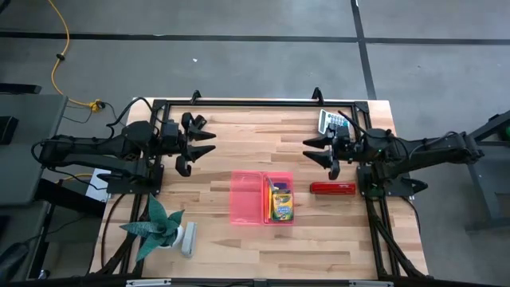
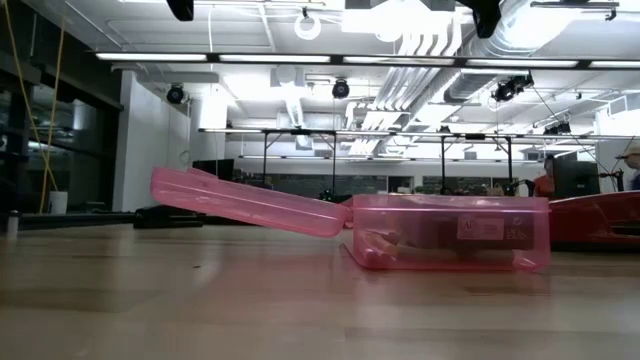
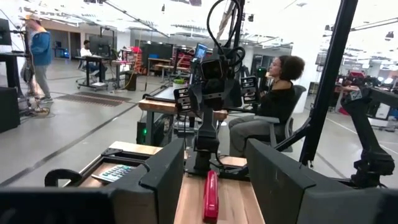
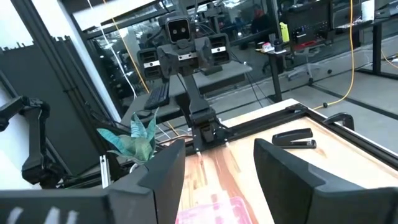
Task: Pack school essentials
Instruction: Return to Home Position
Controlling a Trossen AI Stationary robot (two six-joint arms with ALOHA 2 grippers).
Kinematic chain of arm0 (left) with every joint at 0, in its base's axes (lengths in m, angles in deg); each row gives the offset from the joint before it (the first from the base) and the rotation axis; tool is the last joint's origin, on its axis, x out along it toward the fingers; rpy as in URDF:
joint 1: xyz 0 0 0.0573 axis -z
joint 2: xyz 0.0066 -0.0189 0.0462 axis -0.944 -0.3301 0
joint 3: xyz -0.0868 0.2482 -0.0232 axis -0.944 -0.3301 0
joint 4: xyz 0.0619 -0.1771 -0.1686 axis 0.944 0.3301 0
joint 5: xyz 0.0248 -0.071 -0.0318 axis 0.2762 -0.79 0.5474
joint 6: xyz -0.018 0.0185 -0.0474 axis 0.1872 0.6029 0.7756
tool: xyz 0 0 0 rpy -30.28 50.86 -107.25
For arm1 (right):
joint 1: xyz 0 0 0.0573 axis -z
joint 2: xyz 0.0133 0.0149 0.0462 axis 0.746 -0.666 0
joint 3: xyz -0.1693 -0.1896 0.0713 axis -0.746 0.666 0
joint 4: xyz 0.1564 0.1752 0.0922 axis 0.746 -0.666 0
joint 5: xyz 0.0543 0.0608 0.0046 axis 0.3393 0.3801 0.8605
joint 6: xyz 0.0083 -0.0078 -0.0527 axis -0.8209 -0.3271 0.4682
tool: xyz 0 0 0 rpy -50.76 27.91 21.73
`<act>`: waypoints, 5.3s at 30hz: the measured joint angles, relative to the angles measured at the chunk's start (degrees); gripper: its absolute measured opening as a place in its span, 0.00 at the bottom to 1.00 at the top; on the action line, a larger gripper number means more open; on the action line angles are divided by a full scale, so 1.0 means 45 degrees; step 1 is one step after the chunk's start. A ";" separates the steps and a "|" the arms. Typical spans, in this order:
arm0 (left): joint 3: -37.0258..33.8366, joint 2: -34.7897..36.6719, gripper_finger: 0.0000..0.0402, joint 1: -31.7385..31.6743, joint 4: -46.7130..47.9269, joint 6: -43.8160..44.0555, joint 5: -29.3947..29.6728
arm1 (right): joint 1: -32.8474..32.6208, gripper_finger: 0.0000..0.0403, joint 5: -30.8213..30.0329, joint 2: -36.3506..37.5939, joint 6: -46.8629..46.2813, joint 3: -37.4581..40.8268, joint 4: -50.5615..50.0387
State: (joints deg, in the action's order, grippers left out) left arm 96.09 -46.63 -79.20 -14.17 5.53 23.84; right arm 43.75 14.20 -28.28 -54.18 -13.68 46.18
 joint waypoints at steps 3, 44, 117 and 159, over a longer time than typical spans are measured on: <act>0.0000 0.0000 0.41 0.0000 -0.0004 0.0439 -0.0017 | 0.0000 0.46 0.0000 0.0000 -0.0055 0.0000 0.0004; -0.7704 0.9175 0.00 0.0549 -0.0555 0.1318 -0.0328 | -0.0019 0.39 0.0107 -0.0010 -0.0354 -0.0019 -0.0190; -0.7689 0.9194 0.00 0.0884 0.2772 0.3096 -0.0240 | 0.0068 0.00 0.0478 0.9754 -0.0330 0.8097 -0.1283; -0.7689 0.9097 0.00 0.1501 0.2790 0.3099 -0.0245 | 0.0063 0.00 0.0476 0.9583 -0.0310 0.8116 -0.1273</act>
State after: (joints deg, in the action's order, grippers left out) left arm 61.49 -5.69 -72.44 -1.62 19.47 22.73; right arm 44.04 16.34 14.85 -55.57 22.85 40.45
